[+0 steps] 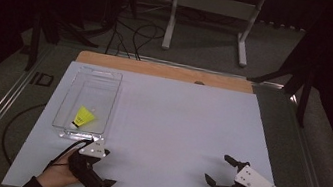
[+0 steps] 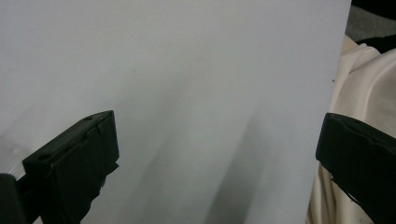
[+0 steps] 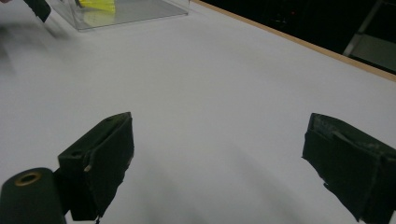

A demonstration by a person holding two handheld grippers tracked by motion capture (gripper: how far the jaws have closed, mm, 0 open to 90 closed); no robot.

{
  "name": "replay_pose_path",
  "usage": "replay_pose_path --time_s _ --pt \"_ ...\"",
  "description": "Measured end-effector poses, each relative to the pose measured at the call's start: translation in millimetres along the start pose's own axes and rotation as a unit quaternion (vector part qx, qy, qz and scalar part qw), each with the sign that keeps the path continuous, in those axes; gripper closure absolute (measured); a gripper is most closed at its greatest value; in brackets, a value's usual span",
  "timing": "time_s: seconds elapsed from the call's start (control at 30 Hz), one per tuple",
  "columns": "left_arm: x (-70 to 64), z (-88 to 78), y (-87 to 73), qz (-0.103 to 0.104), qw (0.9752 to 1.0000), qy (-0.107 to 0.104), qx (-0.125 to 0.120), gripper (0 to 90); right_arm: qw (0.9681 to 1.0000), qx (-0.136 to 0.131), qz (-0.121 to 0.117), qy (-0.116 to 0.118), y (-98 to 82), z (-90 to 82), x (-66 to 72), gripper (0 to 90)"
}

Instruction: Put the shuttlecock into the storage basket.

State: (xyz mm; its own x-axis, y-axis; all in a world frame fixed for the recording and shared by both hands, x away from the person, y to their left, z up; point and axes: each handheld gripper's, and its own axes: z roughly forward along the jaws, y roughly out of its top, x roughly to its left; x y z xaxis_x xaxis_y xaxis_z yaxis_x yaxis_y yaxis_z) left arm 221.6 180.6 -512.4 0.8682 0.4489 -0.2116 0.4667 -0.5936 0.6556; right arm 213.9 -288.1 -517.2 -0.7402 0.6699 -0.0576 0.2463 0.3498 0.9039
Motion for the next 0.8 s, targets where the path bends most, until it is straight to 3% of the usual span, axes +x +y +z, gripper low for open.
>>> replay_pose_path --time_s 0.3,0.4,0.47,0.53,0.8 --pt "4.1 -8.5 -16.8 -0.038 0.9979 0.034 -0.040 0.0 1.0000 0.003 0.002 -0.001 -0.5 0.0 -0.4 9.2" --pt "2.3 -9.9 -18.6 -0.045 0.9957 0.063 -0.050 0.0 1.0000 0.002 0.005 -0.001 -0.8 -0.3 -0.8 9.2" --pt "1.9 -9.9 -19.2 -0.046 0.9948 0.074 -0.054 0.0 1.0000 0.002 0.005 -0.001 -0.9 -0.3 -1.1 9.2" --pt "1.7 -8.8 -21.8 -0.049 0.9923 0.095 -0.064 0.0 1.0000 0.003 0.005 0.001 -0.9 0.3 -1.1 9.1" --pt "1.7 -4.3 -26.0 -0.047 0.9886 0.113 -0.087 0.0 0.9999 0.003 0.011 0.004 -2.4 1.0 -2.1 9.2"
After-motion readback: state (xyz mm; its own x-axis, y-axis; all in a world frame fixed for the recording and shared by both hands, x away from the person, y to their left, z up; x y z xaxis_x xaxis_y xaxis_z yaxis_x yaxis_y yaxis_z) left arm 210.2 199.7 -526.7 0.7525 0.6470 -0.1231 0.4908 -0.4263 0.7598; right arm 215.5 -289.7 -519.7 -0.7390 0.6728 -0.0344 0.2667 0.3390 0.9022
